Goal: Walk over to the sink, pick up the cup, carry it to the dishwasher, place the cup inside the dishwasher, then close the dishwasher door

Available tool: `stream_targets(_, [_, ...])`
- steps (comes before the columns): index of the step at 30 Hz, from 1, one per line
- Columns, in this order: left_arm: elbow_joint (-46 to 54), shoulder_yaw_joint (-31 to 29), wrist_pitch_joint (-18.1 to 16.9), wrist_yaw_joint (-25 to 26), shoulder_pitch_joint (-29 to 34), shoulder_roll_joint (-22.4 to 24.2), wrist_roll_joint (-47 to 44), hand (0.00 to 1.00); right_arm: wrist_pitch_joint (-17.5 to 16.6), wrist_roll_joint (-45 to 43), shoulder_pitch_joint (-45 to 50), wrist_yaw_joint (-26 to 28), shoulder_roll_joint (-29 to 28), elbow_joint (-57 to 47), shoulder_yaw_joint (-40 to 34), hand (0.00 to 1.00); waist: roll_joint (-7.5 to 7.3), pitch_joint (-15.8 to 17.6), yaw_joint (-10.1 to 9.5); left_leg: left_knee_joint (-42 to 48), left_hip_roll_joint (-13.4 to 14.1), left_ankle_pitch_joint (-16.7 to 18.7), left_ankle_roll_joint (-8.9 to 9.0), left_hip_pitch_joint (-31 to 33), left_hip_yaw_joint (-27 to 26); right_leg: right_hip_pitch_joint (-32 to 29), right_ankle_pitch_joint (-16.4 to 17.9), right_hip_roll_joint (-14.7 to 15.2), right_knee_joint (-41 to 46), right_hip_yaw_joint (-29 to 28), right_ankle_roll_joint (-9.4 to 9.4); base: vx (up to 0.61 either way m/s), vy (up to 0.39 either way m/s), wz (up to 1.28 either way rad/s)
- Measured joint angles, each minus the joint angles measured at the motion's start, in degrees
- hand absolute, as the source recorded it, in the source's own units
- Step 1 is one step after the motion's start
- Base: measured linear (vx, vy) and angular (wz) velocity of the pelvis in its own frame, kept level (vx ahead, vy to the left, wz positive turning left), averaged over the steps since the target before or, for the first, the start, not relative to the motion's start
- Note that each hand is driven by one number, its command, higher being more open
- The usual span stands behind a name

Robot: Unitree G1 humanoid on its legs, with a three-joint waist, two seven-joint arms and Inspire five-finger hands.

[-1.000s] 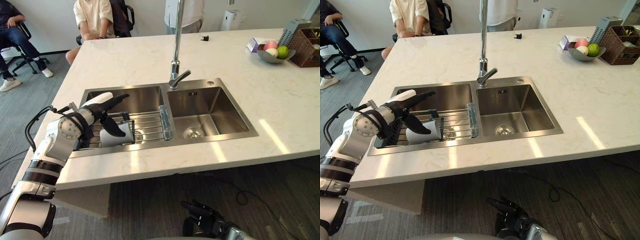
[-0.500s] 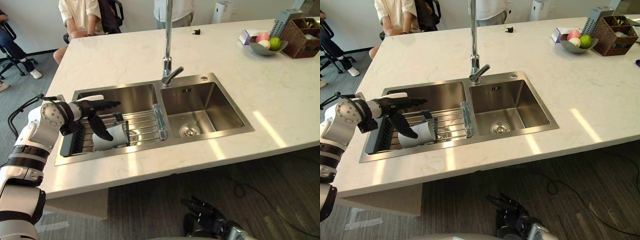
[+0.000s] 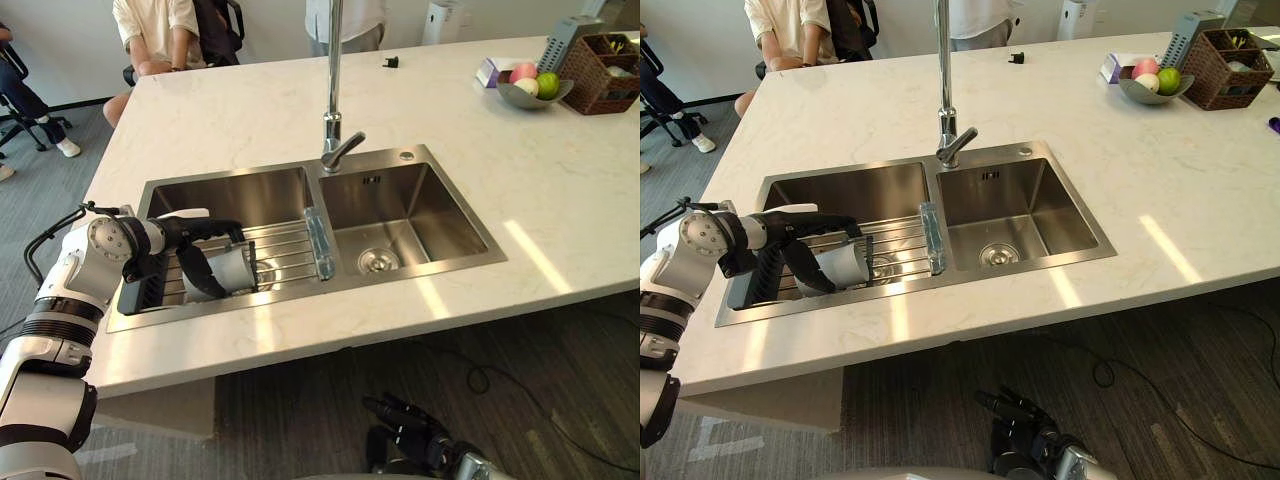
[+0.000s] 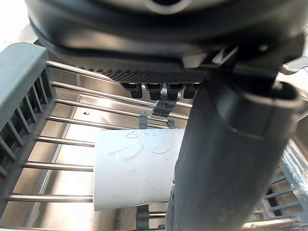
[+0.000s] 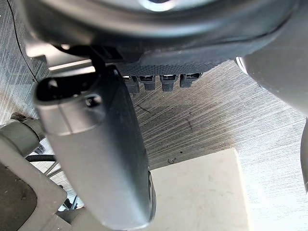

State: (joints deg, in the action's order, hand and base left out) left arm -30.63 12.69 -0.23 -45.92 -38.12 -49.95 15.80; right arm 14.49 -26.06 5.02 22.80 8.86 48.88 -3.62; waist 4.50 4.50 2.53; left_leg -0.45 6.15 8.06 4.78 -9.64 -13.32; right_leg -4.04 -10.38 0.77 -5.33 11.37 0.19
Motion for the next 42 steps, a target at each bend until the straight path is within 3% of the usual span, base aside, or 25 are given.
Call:
stream_targets(13, [0.2, -2.7, 1.0, -1.8, 1.3, 1.1, 2.4, 1.0, 0.5, 1.0, -0.6, 0.5, 0.2, 0.1, 0.6, 1.0, -0.16, -0.1, -0.04, 0.0, 0.1, 0.0, -0.01, 0.1, 0.1, 0.0, 0.0, 0.0, 0.0, 0.2, 0.01, 0.0, 0.0, 0.0])
stream_targets(23, [0.6, -5.7, -0.8, 4.7, 4.3, 3.6, 4.7, 1.0, 1.2, 1.2, -0.7, -0.2, 0.5, 0.2, 1.7, 1.0, -0.59, -0.4, -0.16, 0.1, 0.1, 0.0, -0.02, -0.2, 0.3, 0.4, 0.0, 0.0, 0.0, 0.3, 0.04, 0.0, 0.0, 0.0])
stream_targets(29, [0.5, -7.4, -0.7, 6.1, 5.2, 5.5, 7.6, 1.0, 1.8, 1.5, -0.8, -0.3, 0.5, 0.2, 1.9, 1.0, -0.65, -0.4, -0.15, 0.5, 0.2, 0.2, -0.07, -0.3, 0.2, 0.7, 0.1, 0.0, 0.0, 0.3, 0.19, 0.0, 0.0, 0.0])
stream_targets(37, [-0.7, -7.7, 1.6, 5.8, 5.0, 6.0, 8.9, 1.0, 3.6, 1.6, -1.4, -0.2, 1.2, 0.2, 3.0, 1.0, -0.52, -0.7, -0.13, 1.0, 0.4, 0.6, 0.13, -0.5, -0.4, 0.7, 0.1, -0.3, 0.0, -0.3, 0.19, 0.0, 0.0, -0.03])
stream_targets(42, [-2.1, -7.7, 6.3, 2.8, 3.8, 6.0, 6.8, 1.0, 4.6, 2.8, -2.0, 0.1, 1.4, 0.2, 3.9, 1.0, -0.52, -0.7, 0.01, 1.0, 0.5, 0.7, 0.2, -0.6, -0.8, 0.7, 0.1, -0.5, 0.0, -0.6, 0.18, 0.0, 0.0, -0.04])
